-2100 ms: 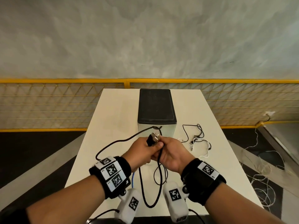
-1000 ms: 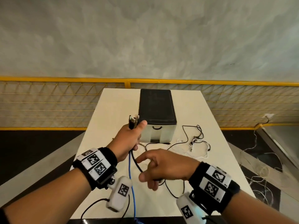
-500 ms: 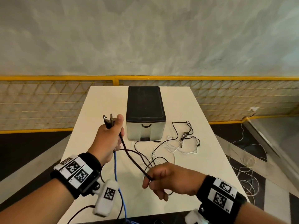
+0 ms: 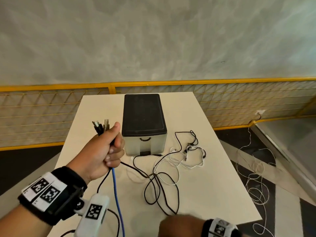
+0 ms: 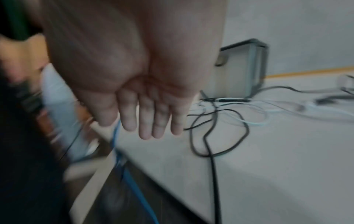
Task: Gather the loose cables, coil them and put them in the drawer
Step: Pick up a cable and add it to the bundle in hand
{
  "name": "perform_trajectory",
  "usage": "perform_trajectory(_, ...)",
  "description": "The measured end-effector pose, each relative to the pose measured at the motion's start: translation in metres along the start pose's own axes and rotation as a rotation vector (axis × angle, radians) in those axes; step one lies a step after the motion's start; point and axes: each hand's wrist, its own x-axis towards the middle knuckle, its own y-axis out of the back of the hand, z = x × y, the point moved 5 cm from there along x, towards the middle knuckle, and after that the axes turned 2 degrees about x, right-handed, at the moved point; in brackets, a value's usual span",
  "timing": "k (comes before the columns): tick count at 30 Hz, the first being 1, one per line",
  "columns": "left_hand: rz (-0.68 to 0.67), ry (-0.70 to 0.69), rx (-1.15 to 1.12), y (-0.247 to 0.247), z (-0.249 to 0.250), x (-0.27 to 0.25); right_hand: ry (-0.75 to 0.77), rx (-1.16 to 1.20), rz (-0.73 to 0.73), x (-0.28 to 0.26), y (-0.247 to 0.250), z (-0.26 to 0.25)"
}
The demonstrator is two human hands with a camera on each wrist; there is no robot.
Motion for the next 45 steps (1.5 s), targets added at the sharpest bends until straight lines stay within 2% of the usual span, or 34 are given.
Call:
perform_trajectory(2,-0.057,0.014,-0.025,-0.005,-0.004,0.002,-0.053,-0.072,0.233,0.008,0.030,0.021)
perform_trajectory(4,-0.078,0.024,-0.029,-0.011,-0.008,0.006,-0.248,-0.056,0.478,0.019,0.075,0.068)
perform_trajectory(6,-0.085,0.026,-0.014,-0.016,-0.011,0.012,-0.469,-0.024,0.643,0.026,0.119,0.132)
perform_trajectory(8,-0.085,0.009,0.015,-0.018,-0.012,0.017,-0.629,-0.032,0.649,0.029,0.151,0.185)
perform_trajectory(10,-0.087,-0.016,0.059,-0.020,-0.014,0.025,-0.716,-0.034,0.616,0.035,0.168,0.225)
perform_trajectory(14,-0.056,-0.041,0.111,-0.020,-0.019,0.040,-0.765,0.000,0.553,0.060,0.177,0.260)
perform_trajectory(21,-0.050,-0.040,0.141,-0.038,-0.026,0.062,-0.747,-0.239,0.379,0.085,0.176,0.255)
perform_trajectory(24,-0.101,-0.040,0.122,-0.044,-0.030,0.069,-0.689,-0.206,0.353,0.080,0.170,0.247)
perform_trajectory(28,-0.111,-0.040,0.120,-0.046,-0.033,0.077,-0.453,0.159,0.513,0.063,0.176,0.210)
perform_trajectory(32,-0.057,-0.063,0.173,-0.051,-0.035,0.080,-0.168,0.808,0.603,0.033,0.193,0.142)
perform_trajectory(35,-0.045,-0.078,0.270,-0.060,-0.035,0.081,0.004,1.122,0.661,0.016,0.206,0.095)
perform_trajectory(39,-0.096,-0.080,0.322,-0.073,-0.033,0.077,0.144,1.288,0.682,0.009,0.216,0.038)
perform_trajectory(45,-0.149,-0.176,0.275,-0.073,-0.028,0.061,0.096,1.319,0.844,0.010,0.216,-0.001)
